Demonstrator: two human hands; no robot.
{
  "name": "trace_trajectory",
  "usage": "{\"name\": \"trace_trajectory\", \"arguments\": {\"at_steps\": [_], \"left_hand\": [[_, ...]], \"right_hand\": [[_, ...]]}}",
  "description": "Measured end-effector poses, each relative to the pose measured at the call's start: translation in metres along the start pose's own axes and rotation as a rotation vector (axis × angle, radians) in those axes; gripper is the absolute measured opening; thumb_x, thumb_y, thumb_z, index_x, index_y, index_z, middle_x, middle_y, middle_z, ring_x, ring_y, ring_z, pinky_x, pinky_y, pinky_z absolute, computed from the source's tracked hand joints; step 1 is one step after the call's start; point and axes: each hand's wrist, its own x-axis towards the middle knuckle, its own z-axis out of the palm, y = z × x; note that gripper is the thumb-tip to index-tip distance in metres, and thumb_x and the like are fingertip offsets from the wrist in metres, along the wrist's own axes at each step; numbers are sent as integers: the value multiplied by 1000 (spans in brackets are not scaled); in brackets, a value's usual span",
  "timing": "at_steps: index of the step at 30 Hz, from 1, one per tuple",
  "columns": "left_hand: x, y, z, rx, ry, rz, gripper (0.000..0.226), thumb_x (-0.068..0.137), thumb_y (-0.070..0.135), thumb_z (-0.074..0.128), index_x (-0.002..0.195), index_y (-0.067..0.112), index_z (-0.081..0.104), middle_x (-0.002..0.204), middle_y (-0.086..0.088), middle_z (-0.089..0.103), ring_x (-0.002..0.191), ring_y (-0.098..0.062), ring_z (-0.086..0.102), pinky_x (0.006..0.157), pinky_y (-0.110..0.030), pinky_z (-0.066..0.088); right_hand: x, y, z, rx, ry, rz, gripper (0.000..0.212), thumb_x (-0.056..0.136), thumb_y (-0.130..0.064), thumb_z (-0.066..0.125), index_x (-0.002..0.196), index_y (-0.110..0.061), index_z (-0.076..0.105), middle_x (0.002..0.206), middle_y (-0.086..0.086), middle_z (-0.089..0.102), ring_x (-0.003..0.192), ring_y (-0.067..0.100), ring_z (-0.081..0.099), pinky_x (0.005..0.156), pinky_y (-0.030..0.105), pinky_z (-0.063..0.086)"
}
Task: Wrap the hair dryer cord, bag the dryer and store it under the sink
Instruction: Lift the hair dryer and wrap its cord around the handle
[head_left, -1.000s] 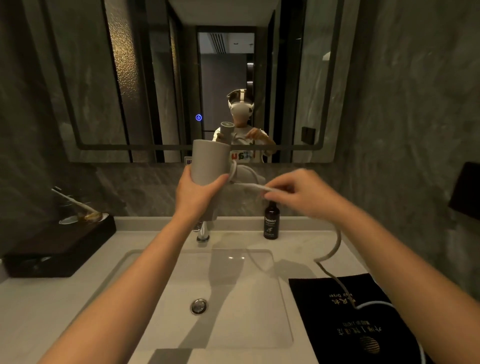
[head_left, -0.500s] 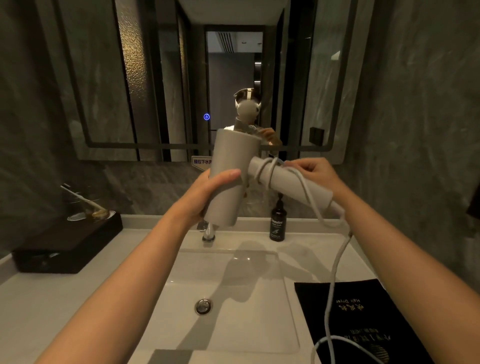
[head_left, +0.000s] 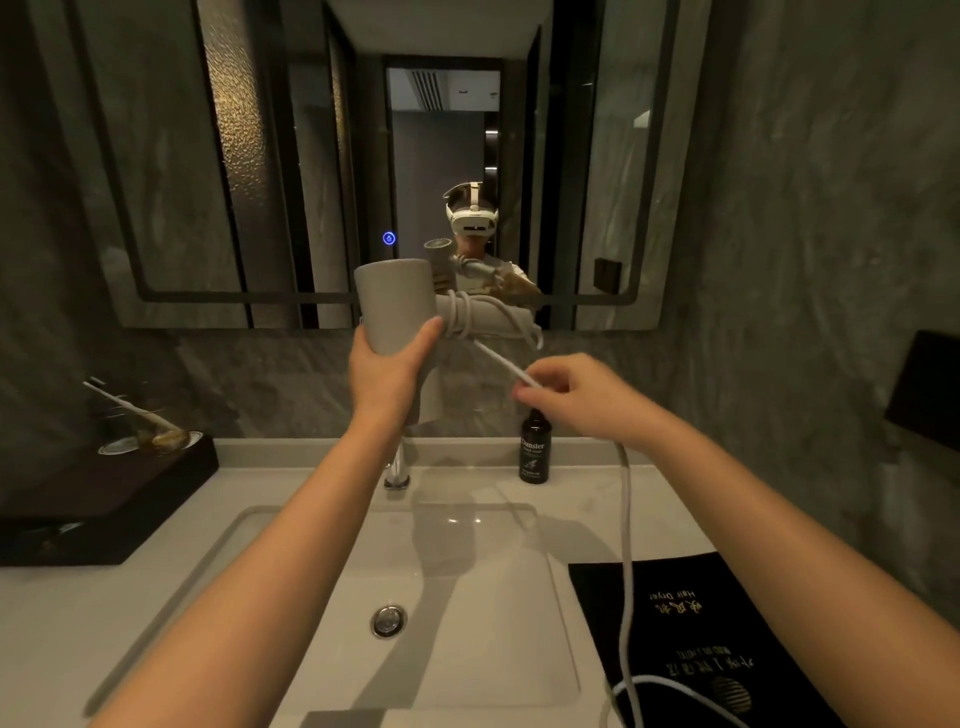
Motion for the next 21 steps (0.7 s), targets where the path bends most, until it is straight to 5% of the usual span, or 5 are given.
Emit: {"name": "trace_trajectory", "arguments": {"at_steps": [4, 9, 13, 16, 21], "left_hand": [[1, 0, -6, 216, -38, 169, 62, 64, 54, 77, 112, 35, 43, 95, 18, 51, 88, -3, 55, 67, -24, 50], [8, 10, -18, 314, -110, 228, 66, 60, 58, 75, 112, 38, 40, 95, 21, 49, 86, -2, 53, 62, -21, 44], [14, 26, -31, 328, -408, 137, 63, 54, 59, 77, 105, 37, 47, 99, 9, 56, 86, -10, 60, 54, -18, 50], [11, 32, -38, 282, -579, 75, 57, 52, 61, 74, 99, 41, 50, 101, 2, 59, 76, -5, 66, 52, -11, 50], [5, 32, -39, 55, -669, -73, 62, 58, 53, 73, 111, 26, 55, 96, -5, 68, 74, -11, 70, 58, -25, 55]], "right_hand": [[-5, -11, -35, 85, -79, 111, 9, 87, -32, 63, 89, -27, 70, 61, -7, 58, 41, 0, 46, 38, 16, 37], [-5, -21, -67, -106, 7, -2, 9, 86, -33, 63, 88, -37, 71, 68, -11, 63, 55, 3, 51, 49, 15, 38], [7, -24, -79, -114, 219, -168, 15, 85, -28, 65, 99, -31, 72, 80, -18, 65, 75, 1, 60, 64, 14, 42], [17, -19, -77, -132, 287, -238, 20, 86, -27, 64, 104, -23, 72, 79, -18, 61, 73, 1, 57, 65, 16, 40], [19, -4, -59, 158, 289, -220, 14, 90, -32, 57, 94, -38, 69, 67, -23, 66, 60, -6, 54, 56, 8, 41]]}}
